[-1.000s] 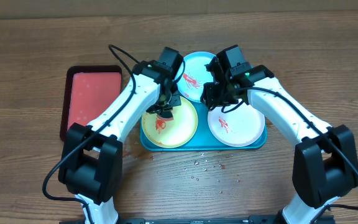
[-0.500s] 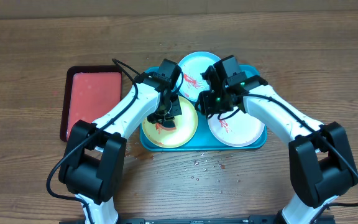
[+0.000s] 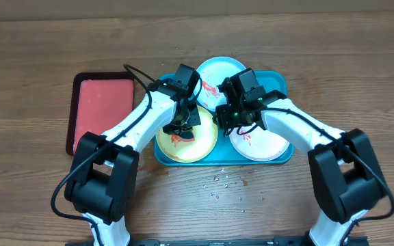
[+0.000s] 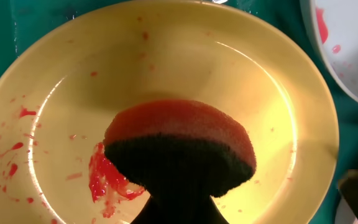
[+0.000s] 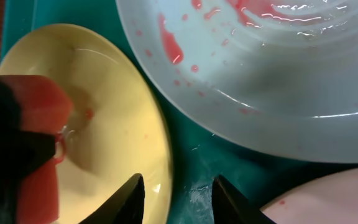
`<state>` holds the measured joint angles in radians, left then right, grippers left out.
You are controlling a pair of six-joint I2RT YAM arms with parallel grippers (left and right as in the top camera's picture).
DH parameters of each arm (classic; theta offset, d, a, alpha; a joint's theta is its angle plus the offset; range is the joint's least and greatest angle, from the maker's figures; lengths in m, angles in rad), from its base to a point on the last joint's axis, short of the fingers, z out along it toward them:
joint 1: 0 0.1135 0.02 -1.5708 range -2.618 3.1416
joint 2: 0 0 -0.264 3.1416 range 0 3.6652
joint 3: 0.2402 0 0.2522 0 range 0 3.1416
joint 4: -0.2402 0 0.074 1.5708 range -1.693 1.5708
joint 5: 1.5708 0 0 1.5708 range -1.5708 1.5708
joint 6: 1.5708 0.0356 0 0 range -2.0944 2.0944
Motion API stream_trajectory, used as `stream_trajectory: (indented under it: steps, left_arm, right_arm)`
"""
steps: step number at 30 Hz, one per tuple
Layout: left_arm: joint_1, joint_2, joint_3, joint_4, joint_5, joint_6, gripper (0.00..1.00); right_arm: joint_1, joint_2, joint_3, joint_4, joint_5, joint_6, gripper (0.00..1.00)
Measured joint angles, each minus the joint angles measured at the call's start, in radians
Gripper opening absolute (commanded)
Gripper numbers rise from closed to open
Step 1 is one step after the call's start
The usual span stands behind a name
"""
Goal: Clean dirty plates on tray and stack at the side
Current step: 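Scrub the yellow plate with the sponge while the right gripper holds it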
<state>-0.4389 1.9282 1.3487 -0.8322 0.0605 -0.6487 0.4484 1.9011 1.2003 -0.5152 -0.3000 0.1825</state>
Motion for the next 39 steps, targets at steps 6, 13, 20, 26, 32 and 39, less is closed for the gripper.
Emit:
stream_trajectory:
  steps: [6, 13, 20, 26, 32, 39]
  left_arm:
    - [0.0, 0.0, 0.0, 0.002, 0.0, 0.0, 0.04]
    - [-0.007, 0.0, -0.01, 0.029, 0.008, -0.001, 0.04]
    - [-0.033, 0.0, -0.075, 0.109, 0.03, -0.007, 0.04]
    - [-0.033, 0.0, -0.09, 0.116, 0.034, -0.008, 0.14]
    - [-0.036, 0.0, -0.09, 0.147, 0.034, -0.014, 0.34]
    - [-0.049, 0.0, -0.09, 0.148, 0.029, -0.029, 0.42]
  right_arm:
    - [0.005, 0.051, 0.0, 0.032, 0.001, -0.003, 0.33]
    - [0.011, 0.053, 0.0, 0.006, 0.0, -0.003, 0.32]
    - [0.029, 0.06, 0.0, 0.018, 0.005, -0.001, 0.25]
    - [0.037, 0.064, 0.0, 0.024, 0.005, 0.004, 0.21]
    - [0.037, 0.064, 0.0, 0.025, 0.004, 0.004, 0.21]
    - [0.038, 0.066, 0.0, 0.025, 0.004, 0.004, 0.21]
